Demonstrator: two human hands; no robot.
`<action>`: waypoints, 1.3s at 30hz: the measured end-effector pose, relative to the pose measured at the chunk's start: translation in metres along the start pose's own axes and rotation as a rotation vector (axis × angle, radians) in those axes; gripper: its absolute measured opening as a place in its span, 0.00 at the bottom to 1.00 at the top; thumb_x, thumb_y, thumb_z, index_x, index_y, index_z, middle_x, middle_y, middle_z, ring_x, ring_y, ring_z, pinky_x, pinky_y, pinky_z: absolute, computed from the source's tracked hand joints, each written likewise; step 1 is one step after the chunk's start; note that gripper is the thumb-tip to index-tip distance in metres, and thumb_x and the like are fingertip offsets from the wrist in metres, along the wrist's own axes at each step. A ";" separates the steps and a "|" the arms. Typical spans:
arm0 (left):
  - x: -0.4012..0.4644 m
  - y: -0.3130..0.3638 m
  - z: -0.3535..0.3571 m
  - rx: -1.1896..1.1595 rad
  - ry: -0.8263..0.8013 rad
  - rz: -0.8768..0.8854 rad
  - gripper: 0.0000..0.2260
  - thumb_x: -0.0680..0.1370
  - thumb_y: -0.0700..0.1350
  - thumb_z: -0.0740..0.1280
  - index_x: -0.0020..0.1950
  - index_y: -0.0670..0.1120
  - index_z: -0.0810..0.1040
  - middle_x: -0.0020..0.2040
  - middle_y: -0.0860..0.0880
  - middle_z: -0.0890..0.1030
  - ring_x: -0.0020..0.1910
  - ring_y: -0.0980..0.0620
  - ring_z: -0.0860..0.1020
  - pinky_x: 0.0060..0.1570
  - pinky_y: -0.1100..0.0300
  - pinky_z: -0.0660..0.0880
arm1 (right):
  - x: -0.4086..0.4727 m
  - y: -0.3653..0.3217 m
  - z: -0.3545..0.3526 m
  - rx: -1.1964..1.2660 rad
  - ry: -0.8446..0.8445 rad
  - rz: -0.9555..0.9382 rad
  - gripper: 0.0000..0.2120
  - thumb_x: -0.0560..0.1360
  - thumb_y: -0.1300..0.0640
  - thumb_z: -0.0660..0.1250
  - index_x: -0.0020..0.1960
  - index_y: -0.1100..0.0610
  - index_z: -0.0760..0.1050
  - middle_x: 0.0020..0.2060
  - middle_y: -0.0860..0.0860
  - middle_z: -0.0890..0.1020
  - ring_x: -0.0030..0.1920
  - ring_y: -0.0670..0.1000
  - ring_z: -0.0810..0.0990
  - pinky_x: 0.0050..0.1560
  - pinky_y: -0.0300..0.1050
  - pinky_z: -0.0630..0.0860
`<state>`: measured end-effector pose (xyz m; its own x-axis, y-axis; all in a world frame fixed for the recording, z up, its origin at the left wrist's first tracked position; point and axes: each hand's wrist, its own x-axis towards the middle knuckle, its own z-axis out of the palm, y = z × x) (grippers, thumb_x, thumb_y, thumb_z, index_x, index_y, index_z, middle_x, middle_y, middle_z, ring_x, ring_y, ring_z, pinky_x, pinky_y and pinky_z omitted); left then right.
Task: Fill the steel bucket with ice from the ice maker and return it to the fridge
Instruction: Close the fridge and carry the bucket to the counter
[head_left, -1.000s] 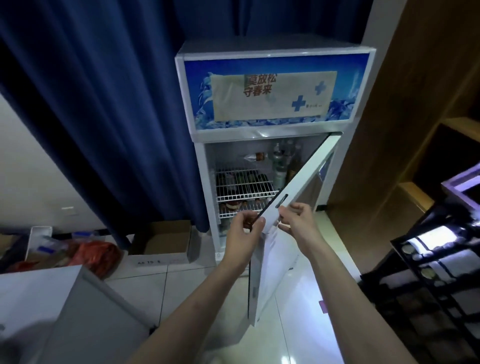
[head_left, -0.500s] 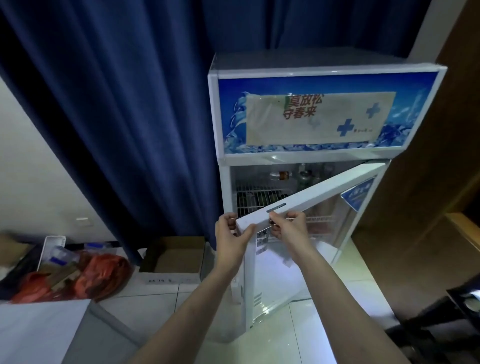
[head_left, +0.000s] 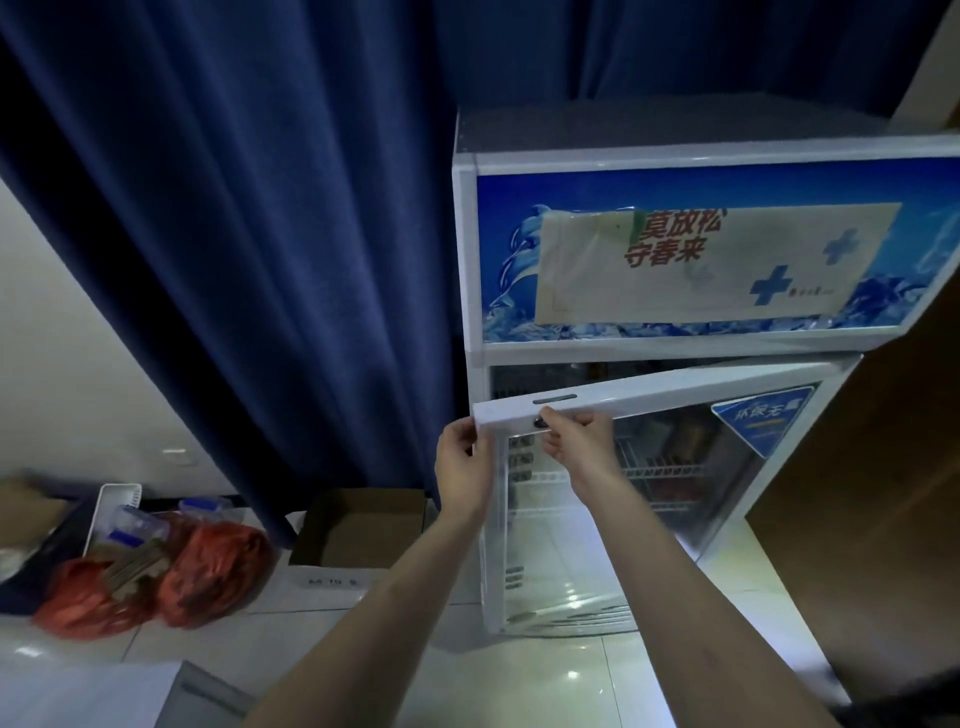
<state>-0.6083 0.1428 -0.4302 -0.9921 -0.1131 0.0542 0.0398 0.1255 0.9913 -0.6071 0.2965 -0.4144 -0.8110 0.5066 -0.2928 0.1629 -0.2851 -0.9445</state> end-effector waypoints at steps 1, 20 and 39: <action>0.006 -0.001 0.000 -0.003 -0.008 -0.027 0.07 0.81 0.50 0.69 0.59 0.53 0.78 0.54 0.58 0.83 0.55 0.58 0.81 0.51 0.64 0.76 | 0.004 -0.004 0.002 -0.008 -0.018 0.003 0.22 0.74 0.57 0.78 0.62 0.61 0.72 0.56 0.60 0.82 0.47 0.52 0.84 0.46 0.45 0.84; 0.060 -0.012 0.031 0.150 -0.248 -0.117 0.34 0.80 0.49 0.63 0.83 0.62 0.52 0.77 0.54 0.71 0.68 0.50 0.76 0.67 0.51 0.76 | 0.056 -0.021 0.004 -0.229 -0.116 0.048 0.10 0.80 0.67 0.63 0.52 0.54 0.67 0.51 0.58 0.82 0.46 0.54 0.80 0.43 0.48 0.78; 0.020 0.028 -0.012 0.129 0.037 -0.248 0.17 0.85 0.41 0.60 0.75 0.47 0.69 0.64 0.47 0.78 0.61 0.48 0.78 0.66 0.49 0.75 | 0.027 -0.009 0.011 -0.303 -0.344 -0.031 0.09 0.80 0.65 0.64 0.55 0.53 0.74 0.54 0.58 0.83 0.47 0.55 0.83 0.47 0.50 0.79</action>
<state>-0.6250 0.1317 -0.4002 -0.9646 -0.1914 -0.1816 -0.2216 0.2141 0.9514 -0.6369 0.3040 -0.4126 -0.9491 0.1974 -0.2456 0.2511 0.0030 -0.9680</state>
